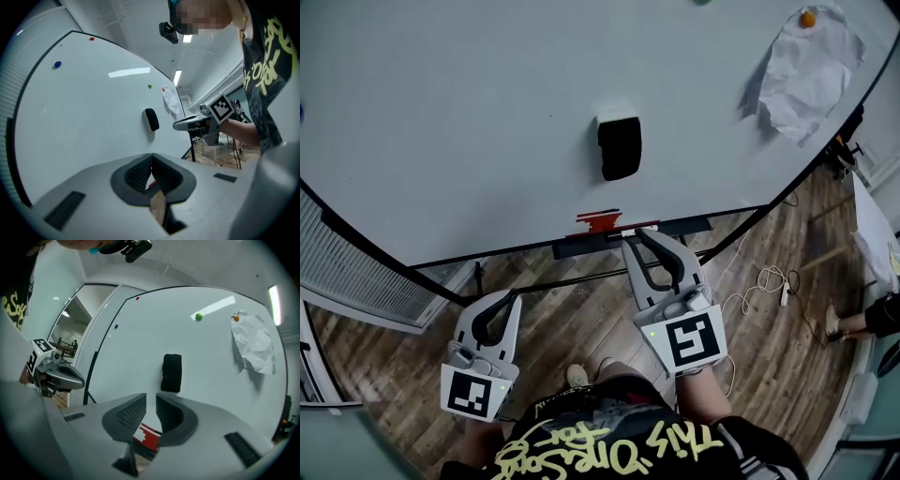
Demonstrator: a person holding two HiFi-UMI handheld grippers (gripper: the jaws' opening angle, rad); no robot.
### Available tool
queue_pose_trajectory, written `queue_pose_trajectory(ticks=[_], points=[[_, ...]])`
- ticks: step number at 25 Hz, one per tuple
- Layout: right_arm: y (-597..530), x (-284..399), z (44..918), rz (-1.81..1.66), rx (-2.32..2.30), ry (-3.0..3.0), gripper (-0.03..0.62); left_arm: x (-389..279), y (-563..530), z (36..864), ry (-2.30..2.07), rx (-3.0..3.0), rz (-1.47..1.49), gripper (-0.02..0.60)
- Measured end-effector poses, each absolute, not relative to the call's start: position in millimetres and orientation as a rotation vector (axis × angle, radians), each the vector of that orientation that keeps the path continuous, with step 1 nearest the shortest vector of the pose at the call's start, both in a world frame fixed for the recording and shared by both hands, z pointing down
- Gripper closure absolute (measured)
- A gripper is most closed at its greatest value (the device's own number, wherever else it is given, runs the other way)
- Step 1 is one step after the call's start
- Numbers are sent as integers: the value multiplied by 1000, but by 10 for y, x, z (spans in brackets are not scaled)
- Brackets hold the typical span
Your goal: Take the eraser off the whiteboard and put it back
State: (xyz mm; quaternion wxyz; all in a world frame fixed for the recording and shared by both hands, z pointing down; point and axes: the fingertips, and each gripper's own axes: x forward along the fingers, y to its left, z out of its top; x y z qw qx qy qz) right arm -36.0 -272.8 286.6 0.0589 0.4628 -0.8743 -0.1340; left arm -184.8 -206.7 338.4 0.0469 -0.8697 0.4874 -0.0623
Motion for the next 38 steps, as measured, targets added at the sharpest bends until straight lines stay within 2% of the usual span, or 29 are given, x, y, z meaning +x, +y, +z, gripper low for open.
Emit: queue_pose_trajectory(ticks=[2, 6, 9, 11, 38], points=[[-2775, -397, 2758, -425, 1409, -2676, 509, -1886, -2059, 3381, 1502, -2646, -190, 574], [-2916, -406, 2613, -451, 1468, -2662, 464, -1987, -2024, 3399, 1537, -2633, -201, 574], [-3045, -384, 2546, -451, 1536, -2633, 376, -2060, -1992, 3436, 1557, -2626, -215, 574], [-3124, -366, 2493, -450, 1575, -2627, 363, -2098, -1982, 3451, 1569, -2621, -219, 574], [-3932, -449, 2456, -401, 1773, -2449, 333, -2440, -1844, 3516, 1644, -2517, -327, 574]])
